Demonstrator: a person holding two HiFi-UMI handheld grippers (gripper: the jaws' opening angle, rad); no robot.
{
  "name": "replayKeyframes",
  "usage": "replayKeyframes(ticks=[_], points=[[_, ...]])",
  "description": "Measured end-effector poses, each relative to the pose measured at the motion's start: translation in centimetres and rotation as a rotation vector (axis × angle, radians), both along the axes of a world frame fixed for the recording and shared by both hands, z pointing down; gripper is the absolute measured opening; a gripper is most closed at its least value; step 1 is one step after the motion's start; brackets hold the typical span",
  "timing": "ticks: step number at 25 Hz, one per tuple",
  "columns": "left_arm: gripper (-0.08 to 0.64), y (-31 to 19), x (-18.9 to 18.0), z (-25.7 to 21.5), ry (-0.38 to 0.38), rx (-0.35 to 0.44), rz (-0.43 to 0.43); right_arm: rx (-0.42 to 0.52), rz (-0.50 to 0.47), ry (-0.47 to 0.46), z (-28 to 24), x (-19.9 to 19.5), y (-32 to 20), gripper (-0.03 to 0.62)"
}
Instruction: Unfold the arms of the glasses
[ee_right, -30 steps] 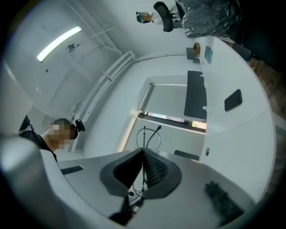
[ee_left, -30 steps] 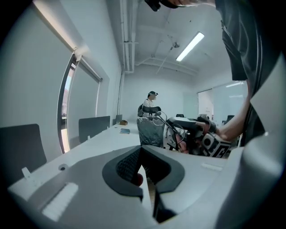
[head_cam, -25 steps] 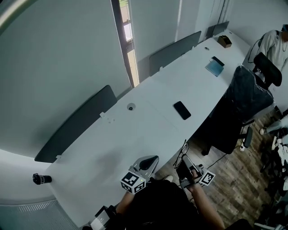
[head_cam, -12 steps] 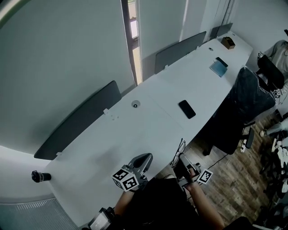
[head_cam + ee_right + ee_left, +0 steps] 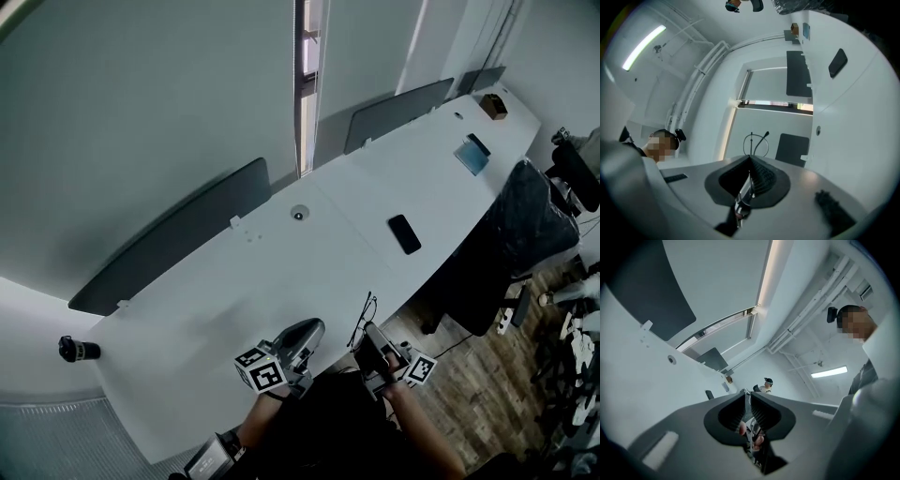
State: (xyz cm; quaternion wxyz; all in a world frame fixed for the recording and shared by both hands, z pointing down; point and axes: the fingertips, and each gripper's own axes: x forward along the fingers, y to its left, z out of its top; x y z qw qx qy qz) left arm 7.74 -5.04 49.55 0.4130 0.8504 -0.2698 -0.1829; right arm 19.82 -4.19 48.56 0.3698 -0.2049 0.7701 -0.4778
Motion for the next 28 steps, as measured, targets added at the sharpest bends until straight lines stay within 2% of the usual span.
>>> replayKeyframes(ticks=[3, 8, 25, 28], points=[[0.07, 0.0, -0.5, 0.1, 0.021, -0.014, -0.01, -0.007, -0.038, 0.008, 0.2, -1.4, 0.0, 0.009], [0.164, 0.1, -0.7, 1.1, -0.005, -0.029, -0.006, -0.018, -0.087, 0.031, 0.5, -3.5, -0.4, 0.009], [0.155, 1.3, -1.8, 2.2, 0.031, -0.066, 0.026, -0.026, -0.213, 0.077, 1.8, -9.6, 0.1, 0.009], [0.143, 1.3, -1.7, 2.1, 0.038, -0.061, 0.039, -0.031, -0.24, 0.109, 2.2, -10.5, 0.5, 0.009]])
